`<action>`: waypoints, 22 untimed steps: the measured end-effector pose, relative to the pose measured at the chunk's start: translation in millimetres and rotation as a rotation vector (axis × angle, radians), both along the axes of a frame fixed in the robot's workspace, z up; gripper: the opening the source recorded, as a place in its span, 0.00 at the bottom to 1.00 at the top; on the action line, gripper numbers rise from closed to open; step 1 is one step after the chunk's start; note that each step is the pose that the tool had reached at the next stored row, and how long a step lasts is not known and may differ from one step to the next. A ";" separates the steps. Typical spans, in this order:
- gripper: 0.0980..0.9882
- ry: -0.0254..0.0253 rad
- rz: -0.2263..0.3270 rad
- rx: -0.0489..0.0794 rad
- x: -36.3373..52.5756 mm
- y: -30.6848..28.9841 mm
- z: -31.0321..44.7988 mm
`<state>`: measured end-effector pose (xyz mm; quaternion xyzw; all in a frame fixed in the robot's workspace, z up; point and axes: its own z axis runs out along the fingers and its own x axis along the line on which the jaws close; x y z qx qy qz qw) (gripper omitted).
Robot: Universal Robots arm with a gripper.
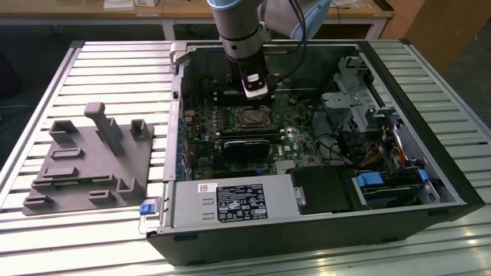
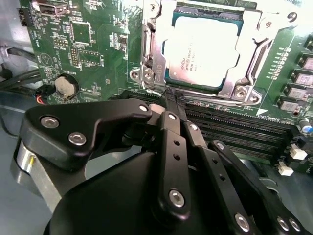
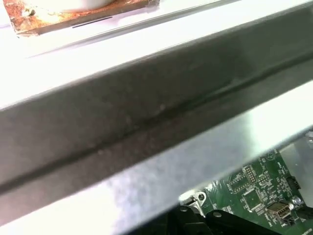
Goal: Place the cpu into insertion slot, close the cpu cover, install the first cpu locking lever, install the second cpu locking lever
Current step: 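Install the first cpu locking lever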
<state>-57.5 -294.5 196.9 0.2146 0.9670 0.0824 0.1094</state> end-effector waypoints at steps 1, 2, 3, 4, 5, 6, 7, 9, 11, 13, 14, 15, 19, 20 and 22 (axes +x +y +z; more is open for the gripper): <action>0.01 -0.0001 0.000 0.000 0.0 0.0 1.5; 0.01 -0.0001 0.000 0.000 0.0 0.0 3.2; 0.01 0.0000 0.000 0.000 0.0 0.0 4.6; 0.01 0.0000 0.000 0.000 0.0 0.0 5.8; 0.01 0.0000 0.000 0.000 0.0 0.0 6.9; 0.01 0.0000 0.000 0.000 0.0 0.0 8.1; 0.01 -0.0001 0.000 0.000 0.0 0.0 9.3; 0.01 0.0000 0.000 0.000 0.0 0.0 10.5; 0.01 -0.0002 0.000 0.000 0.0 0.0 10.5; 0.01 -0.0001 0.000 0.000 0.0 0.0 10.5; 0.01 -0.0001 0.000 0.000 0.0 0.0 10.6; 0.01 0.0000 0.000 0.000 0.0 0.0 10.6; 0.01 0.0222 0.000 -0.005 1.0 0.0 10.5; 0.01 0.0352 0.000 -0.008 1.9 0.0 10.3; 0.01 0.0639 0.000 -0.016 3.7 0.0 10.3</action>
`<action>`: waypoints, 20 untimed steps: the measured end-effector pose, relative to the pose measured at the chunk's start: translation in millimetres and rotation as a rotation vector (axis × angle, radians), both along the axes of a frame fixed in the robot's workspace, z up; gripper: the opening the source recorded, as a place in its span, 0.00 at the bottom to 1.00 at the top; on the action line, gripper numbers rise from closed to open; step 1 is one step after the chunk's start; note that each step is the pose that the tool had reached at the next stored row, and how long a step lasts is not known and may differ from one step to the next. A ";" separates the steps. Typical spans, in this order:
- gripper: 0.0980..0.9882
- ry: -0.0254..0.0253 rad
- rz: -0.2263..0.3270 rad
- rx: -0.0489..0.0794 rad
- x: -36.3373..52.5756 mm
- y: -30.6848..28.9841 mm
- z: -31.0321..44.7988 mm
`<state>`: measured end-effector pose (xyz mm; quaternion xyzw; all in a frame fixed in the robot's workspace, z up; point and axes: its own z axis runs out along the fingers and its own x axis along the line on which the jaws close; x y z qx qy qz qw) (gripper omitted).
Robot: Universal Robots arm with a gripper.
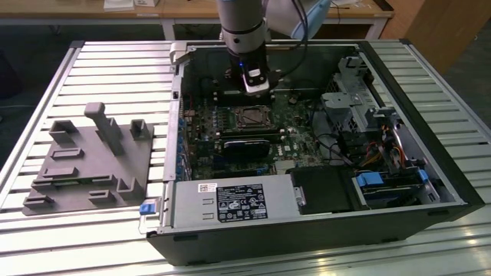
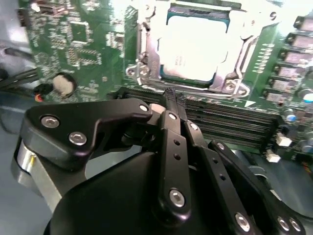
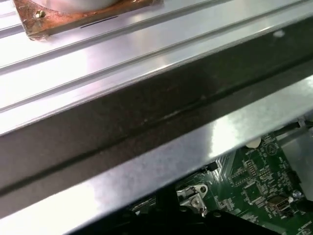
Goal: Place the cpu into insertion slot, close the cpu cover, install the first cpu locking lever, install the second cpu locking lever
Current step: 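Install the first cpu locking lever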
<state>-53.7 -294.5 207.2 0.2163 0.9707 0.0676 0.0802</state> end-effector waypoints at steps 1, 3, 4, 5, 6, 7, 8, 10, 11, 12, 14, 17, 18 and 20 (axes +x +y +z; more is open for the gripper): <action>0.01 0.0147 0.000 -0.005 0.9 -0.1 0.0; 0.01 0.0447 0.000 -0.019 2.8 -0.2 0.0; 0.01 0.0574 0.000 -0.026 3.6 -0.4 0.1; 0.01 0.0641 0.000 -0.032 4.0 -0.6 0.0; 0.01 0.0677 -0.001 -0.040 4.0 -0.7 0.0; 0.01 0.0684 -0.001 -0.049 4.1 -0.9 0.0; 0.01 0.0686 -0.001 -0.057 4.1 -1.0 0.0; 0.01 0.0687 -0.002 -0.072 4.1 -1.3 -0.1; 0.01 0.0686 -0.002 -0.078 4.1 -1.6 -0.1; 0.01 0.0687 -0.002 -0.082 4.1 -2.1 0.0; 0.01 0.0687 -0.003 -0.088 4.1 -3.9 0.0; 0.01 0.0687 -0.003 -0.092 4.1 -8.5 0.0; 0.01 0.0687 -0.003 -0.093 4.1 -10.3 0.0; 0.01 0.0686 -0.003 -0.095 4.1 -14.3 -0.1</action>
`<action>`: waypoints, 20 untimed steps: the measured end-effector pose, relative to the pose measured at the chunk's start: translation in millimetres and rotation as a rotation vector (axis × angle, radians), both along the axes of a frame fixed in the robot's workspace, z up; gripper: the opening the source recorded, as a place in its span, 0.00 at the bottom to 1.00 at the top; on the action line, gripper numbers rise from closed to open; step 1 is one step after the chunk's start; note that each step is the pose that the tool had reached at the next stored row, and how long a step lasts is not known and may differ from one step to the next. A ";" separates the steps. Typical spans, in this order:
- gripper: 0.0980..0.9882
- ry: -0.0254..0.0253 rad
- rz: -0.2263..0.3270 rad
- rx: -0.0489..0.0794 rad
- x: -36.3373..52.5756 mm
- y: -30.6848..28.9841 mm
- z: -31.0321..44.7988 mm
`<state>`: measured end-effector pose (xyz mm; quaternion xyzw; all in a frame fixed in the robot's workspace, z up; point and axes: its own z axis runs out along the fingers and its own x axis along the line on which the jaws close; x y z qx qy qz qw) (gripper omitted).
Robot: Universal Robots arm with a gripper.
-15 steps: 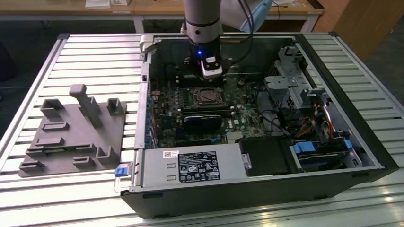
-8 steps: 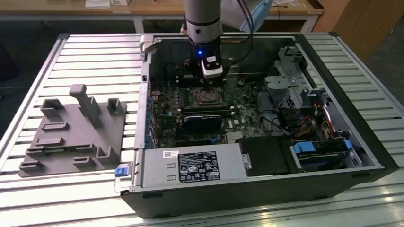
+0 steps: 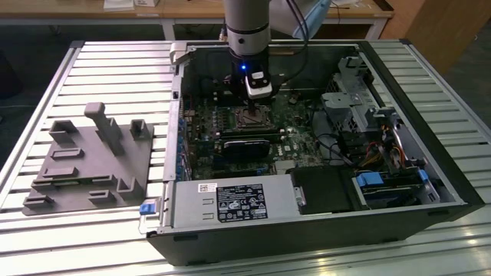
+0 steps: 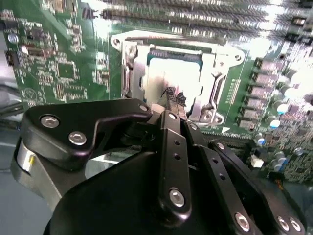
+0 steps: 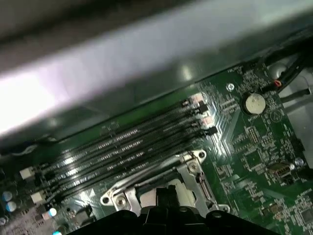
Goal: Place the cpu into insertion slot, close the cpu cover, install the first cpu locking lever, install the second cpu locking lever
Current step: 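Install the first cpu locking lever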
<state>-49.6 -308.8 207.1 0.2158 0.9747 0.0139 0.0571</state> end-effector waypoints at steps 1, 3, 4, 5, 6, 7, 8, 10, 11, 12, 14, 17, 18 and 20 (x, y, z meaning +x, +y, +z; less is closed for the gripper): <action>0.01 -0.0001 0.000 -0.001 0.0 -1.7 0.0; 0.01 0.0001 0.000 -0.002 0.0 -4.5 0.0; 0.01 0.0001 0.000 -0.002 0.0 -5.5 0.0; 0.01 0.0000 0.000 -0.003 0.0 -6.3 0.0; 0.01 0.0001 0.000 -0.003 0.0 -7.0 0.0; 0.01 0.0000 0.000 -0.004 0.0 -7.7 -0.1; 0.01 -0.0001 0.000 -0.004 0.0 -8.1 -0.1; 0.01 -0.0001 0.002 -0.010 0.0 -8.5 -0.1; 0.01 0.0002 0.005 -0.012 0.0 -8.6 0.0; 0.01 0.0002 0.008 -0.012 0.0 -8.6 0.2; 0.01 -0.0001 0.012 -0.012 0.0 -8.6 1.6; 0.01 0.0000 0.017 -0.012 0.0 -8.6 6.4; 0.01 -0.0002 0.020 -0.012 0.0 -8.6 8.7; 0.01 -0.0002 0.023 -0.012 0.0 -8.6 14.7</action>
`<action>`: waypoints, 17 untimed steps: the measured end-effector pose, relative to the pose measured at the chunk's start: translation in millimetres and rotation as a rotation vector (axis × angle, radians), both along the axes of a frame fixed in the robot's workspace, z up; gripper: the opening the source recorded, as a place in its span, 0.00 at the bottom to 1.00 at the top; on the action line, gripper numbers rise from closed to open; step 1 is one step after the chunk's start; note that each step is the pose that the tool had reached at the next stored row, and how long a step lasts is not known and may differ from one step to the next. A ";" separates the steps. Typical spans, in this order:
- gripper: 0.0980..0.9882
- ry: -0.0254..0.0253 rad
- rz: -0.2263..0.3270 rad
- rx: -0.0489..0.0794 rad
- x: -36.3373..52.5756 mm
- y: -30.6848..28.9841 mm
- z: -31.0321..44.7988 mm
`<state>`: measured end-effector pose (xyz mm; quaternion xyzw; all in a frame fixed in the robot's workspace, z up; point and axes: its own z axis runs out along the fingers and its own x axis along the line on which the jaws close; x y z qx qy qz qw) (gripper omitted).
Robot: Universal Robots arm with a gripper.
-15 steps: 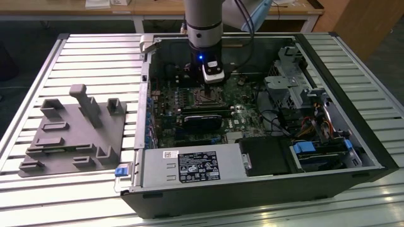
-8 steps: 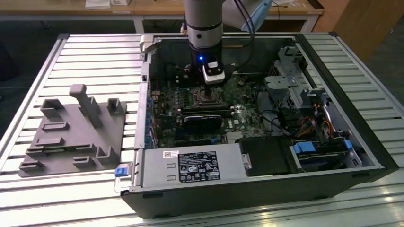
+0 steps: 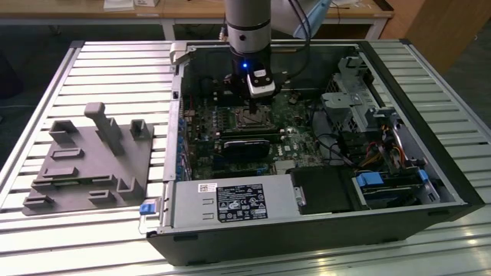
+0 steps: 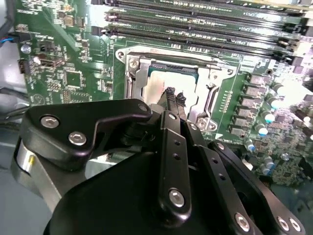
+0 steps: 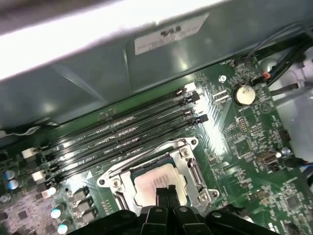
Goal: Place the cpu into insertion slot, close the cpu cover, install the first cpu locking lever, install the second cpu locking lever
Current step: 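Install the first cpu locking lever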
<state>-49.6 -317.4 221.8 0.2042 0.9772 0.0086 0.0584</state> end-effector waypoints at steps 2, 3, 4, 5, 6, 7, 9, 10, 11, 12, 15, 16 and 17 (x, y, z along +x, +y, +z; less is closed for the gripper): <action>0.01 0.0001 0.003 0.000 0.0 0.0 5.6; 0.01 0.0002 0.006 0.000 0.0 0.0 6.7; 0.01 0.0001 0.011 -0.001 0.0 0.0 7.2; 0.01 0.0001 0.018 -0.002 0.0 0.0 7.3; 0.01 -0.0001 0.025 -0.003 0.0 0.0 7.2; 0.01 0.0001 0.033 -0.006 0.1 0.0 7.2; 0.01 0.0015 0.050 -0.010 0.0 0.0 7.3; 0.01 0.0034 0.056 -0.014 0.0 0.0 7.3; 0.01 0.0057 0.062 -0.019 0.0 0.0 7.4; 0.01 0.0080 0.067 -0.025 -0.1 0.0 7.4; 0.01 0.0098 0.076 -0.033 -0.1 -0.1 7.9; 0.01 0.0097 0.077 -0.033 0.0 -0.1 8.7; 0.01 0.0096 0.078 -0.033 0.0 -0.1 10.0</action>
